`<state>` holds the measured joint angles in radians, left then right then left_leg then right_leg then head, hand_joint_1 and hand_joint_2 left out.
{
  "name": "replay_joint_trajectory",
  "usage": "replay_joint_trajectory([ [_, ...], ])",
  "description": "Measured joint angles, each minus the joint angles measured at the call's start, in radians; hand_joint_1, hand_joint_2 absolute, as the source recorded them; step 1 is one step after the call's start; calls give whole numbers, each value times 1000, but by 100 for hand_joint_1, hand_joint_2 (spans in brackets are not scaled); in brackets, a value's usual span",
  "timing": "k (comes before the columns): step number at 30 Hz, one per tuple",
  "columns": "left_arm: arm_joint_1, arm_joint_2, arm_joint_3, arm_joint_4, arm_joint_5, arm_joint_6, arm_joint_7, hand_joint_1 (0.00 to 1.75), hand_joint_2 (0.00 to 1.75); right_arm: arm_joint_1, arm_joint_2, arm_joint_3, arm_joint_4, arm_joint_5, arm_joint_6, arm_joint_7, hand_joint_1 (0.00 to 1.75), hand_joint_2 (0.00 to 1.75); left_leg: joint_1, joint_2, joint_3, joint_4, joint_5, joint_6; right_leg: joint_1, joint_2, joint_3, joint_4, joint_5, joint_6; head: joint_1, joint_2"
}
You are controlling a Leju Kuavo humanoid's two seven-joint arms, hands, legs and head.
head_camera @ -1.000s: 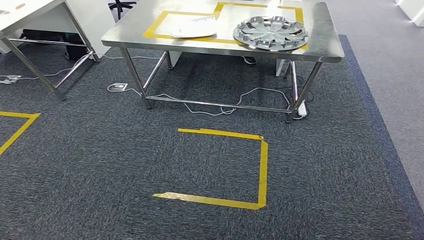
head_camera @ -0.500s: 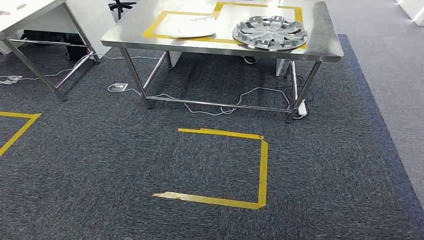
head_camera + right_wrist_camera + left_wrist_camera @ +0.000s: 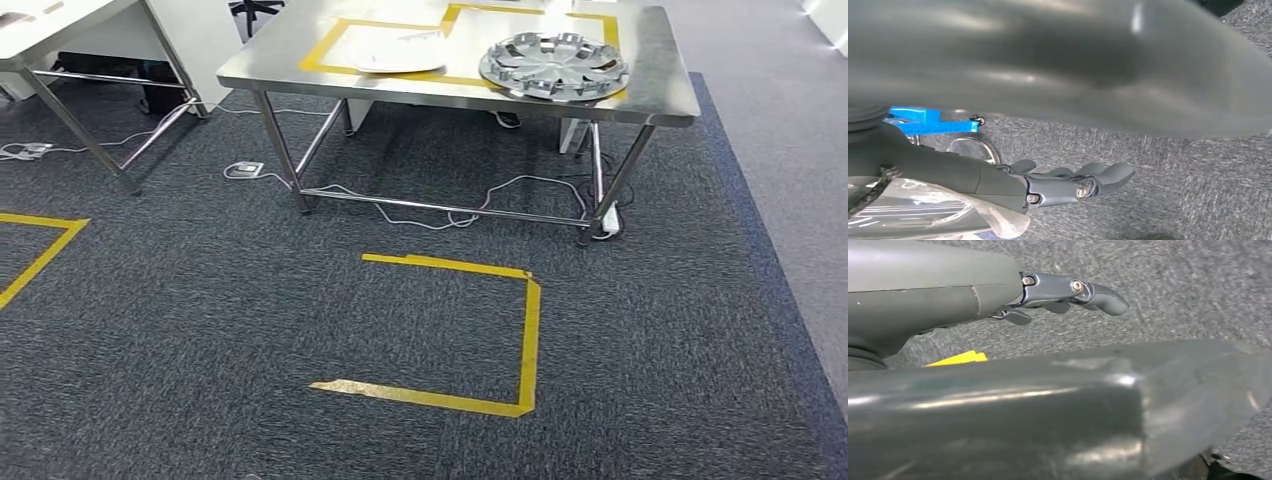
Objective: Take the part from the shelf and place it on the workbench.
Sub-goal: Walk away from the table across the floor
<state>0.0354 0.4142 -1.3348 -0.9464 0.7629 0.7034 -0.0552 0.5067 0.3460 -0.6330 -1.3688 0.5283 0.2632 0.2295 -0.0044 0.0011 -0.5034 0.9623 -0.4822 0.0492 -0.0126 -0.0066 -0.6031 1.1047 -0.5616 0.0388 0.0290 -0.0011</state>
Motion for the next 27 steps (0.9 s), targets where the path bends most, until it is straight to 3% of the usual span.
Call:
replay_joint_trajectory([
  [2, 4, 0, 0, 0, -4, 0, 3, 0, 0, -6, 0, -6, 4, 1, 1, -1, 0, 0, -1, -9, -11, 1, 7, 0, 0, 2, -51, 132, -65, 2, 1, 0],
  [3, 7, 0, 0, 0, -6, 0, 4, 0, 0, -7, 0, -8, 6, 1, 1, -1, 0, 0, -1, -16, -15, 2, 9, -2, 0, 3, -57, 160, -72, 2, 1, 0],
  [4, 8, 0, 0, 0, -7, 0, 6, 0, 0, -7, 0, -10, 8, 2, 1, -1, 0, 0, 0, -24, -18, 2, 12, -5, -1, 4, -42, 146, -59, 1, 1, 0],
  [5, 10, -1, 0, 0, -8, 0, 7, 0, 0, -7, 0, -11, 10, 2, 1, -1, 0, 0, 0, -34, -19, 3, 14, -8, -1, 9, -6, 90, -29, -1, 1, 0],
  [7, 9, -1, 2, 0, -9, 0, 8, 0, 0, -8, 0, -13, 12, 1, 1, -1, 0, 0, 0, -54, -23, 10, 15, -16, -5, 50, 81, -60, 22, -6, 1, 0],
  [9, 7, -1, 5, 0, -10, 0, 9, 0, 0, -7, 0, -14, 13, 1, 0, -1, 0, 0, 0, -74, -30, 16, 17, -28, -6, 81, 121, -134, 31, -12, 0, 0],
  [11, 8, -1, 6, 0, -10, 0, 9, 0, 0, -7, 0, -15, 14, 1, -1, 0, 0, 0, 3, -95, -37, 18, 21, -42, -3, 66, 122, -138, 30, -25, -1, 0],
  [13, 12, 0, 6, 0, -10, 0, 9, 0, 0, -8, 0, -15, 15, 1, -3, 0, 0, 0, 7, -79, -47, 41, 4, -55, -3, 40, 124, -141, 36, -40, -3, 0],
  [14, 13, 0, 6, 0, -9, 0, 9, 0, 0, -8, 0, -15, 15, 1, -3, 1, 0, 0, 8, -59, -63, 79, -23, -60, -4, 26, 124, -144, 38, -46, -6, 0],
  [16, 13, 0, 7, 0, -9, 0, 9, 0, 0, -5, 1, -15, 15, 0, -6, 2, 0, 0, 10, -20, -115, 209, -100, -70, -2, -3, 122, -144, 37, -51, -12, 0],
  [17, 12, 0, 7, 0, -9, 0, 9, 0, 0, -5, 1, -15, 16, 0, -7, 2, 0, 0, 13, -13, -141, 274, -129, -75, -1, -18, 121, -144, 37, -52, -13, 0],
  [18, 13, -1, 7, 0, -9, 0, 9, 0, 0, -5, 1, -15, 16, 0, -9, 2, 0, 0, 15, -10, -153, 312, -139, -77, 0, -33, 121, -143, 36, -52, -13, 0],
  [19, 15, -1, 7, 0, -9, 0, 9, 0, 0, -6, 1, -15, 16, 0, -11, 3, 0, 0, 16, -8, -146, 310, -130, -79, 0, -47, 122, -143, 36, -52, -13, 0],
  [20, 17, 0, 7, 0, -9, 0, 9, 0, 0, -6, 1, -15, 16, 0, -12, 3, 0, 0, 17, -3, -120, 267, -102, -78, 0, -59, 123, -143, 35, -51, -13, 0],
  [21, 18, 0, 8, 0, -9, 0, 9, 0, 0, -6, 1, -15, 16, 0, -12, 3, 0, 0, 17, 11, -80, 195, -66, -76, 1, -71, 126, -143, 33, -49, -13, 0],
  [23, 17, 1, 11, 0, -9, 0, 9, 0, 0, -6, 1, -15, 16, 0, -13, 4, 0, 0, 10, 57, -13, 64, -23, -67, 6, -92, 132, -141, 27, -41, -13, 0],
  [25, 17, 0, 16, 0, -8, 0, 8, 0, 0, -7, 1, -15, 16, 0, -14, 4, 0, 0, 4, 77, 1, 22, -20, -55, 12, -113, 138, -139, 23, -31, -13, 0],
  [27, 21, 0, 19, 0, -8, 0, 8, 0, 0, -9, 1, -14, 15, 0, -15, 4, 0, 0, 4, 54, -6, 20, -15, -42, 10, -126, 144, -137, 18, -22, -14, 0],
])
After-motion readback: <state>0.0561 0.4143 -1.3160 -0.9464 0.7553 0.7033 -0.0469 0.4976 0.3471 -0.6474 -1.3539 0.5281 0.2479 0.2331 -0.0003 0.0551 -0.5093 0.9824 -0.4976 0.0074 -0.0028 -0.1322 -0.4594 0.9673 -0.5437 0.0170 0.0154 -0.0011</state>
